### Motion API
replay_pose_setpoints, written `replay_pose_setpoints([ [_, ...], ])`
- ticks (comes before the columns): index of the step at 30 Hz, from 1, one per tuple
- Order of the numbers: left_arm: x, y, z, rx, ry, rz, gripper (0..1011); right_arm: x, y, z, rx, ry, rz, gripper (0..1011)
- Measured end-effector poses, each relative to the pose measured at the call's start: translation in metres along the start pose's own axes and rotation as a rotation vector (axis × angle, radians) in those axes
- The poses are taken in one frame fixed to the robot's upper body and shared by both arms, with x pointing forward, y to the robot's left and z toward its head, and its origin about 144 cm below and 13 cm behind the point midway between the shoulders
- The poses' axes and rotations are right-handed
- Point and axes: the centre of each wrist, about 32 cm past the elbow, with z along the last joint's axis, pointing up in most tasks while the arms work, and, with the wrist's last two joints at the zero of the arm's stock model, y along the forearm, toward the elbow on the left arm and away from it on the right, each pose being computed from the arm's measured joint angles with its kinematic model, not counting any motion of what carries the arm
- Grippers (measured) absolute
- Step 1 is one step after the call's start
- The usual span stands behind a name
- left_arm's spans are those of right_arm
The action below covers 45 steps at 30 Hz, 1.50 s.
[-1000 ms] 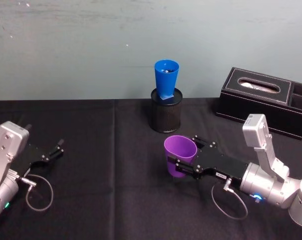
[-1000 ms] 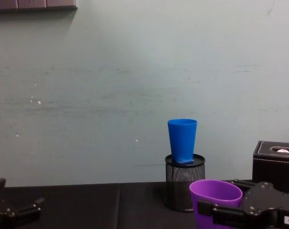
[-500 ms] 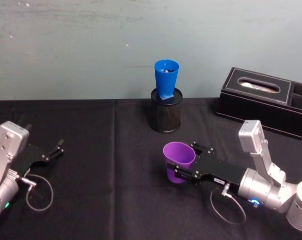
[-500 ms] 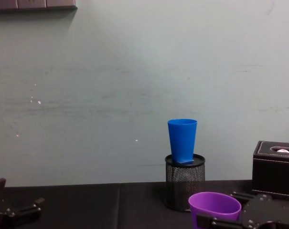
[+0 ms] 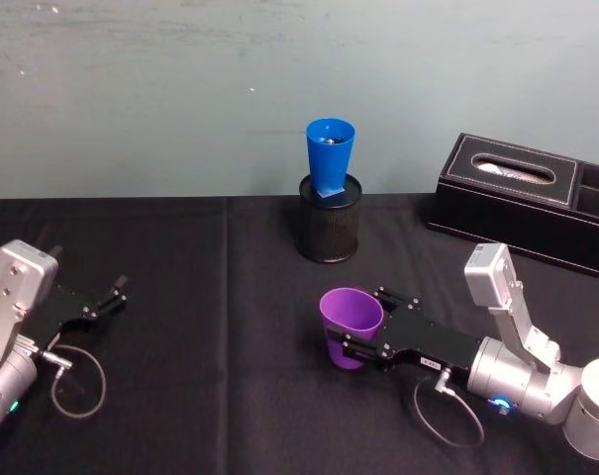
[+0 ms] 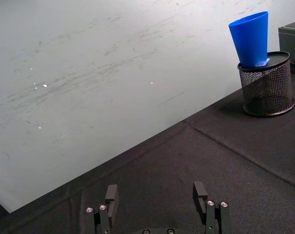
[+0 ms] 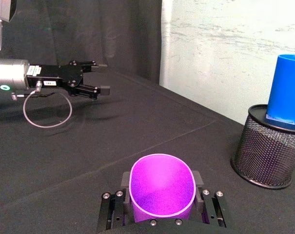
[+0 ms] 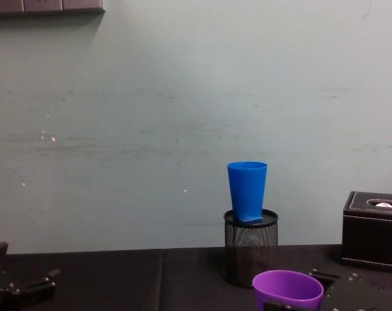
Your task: Pick up one cup with a gripper and tap it against the other cup.
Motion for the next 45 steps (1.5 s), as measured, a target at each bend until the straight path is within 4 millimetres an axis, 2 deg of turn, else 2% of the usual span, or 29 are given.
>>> replay_pose_setpoints([
  [30, 0.0, 0.0, 0.0, 0.0, 0.0, 0.0, 1000, 0.0004, 0.0025, -0.0052, -0.032, 0.029, 0.001, 715],
  [33, 0.0, 0.0, 0.0, 0.0, 0.0, 0.0, 1000, 0.0004, 0.0024, -0.0053, -0.032, 0.029, 0.001, 750],
  [42, 0.0, 0.0, 0.0, 0.0, 0.0, 0.0, 1000, 0.0002, 0.0021, -0.0055, -0.034, 0.029, 0.001, 991],
  [45, 0.0, 0.0, 0.0, 0.0, 0.0, 0.0, 1000, 0.0002, 0.002, -0.0055, -0.034, 0.029, 0.001, 1003],
])
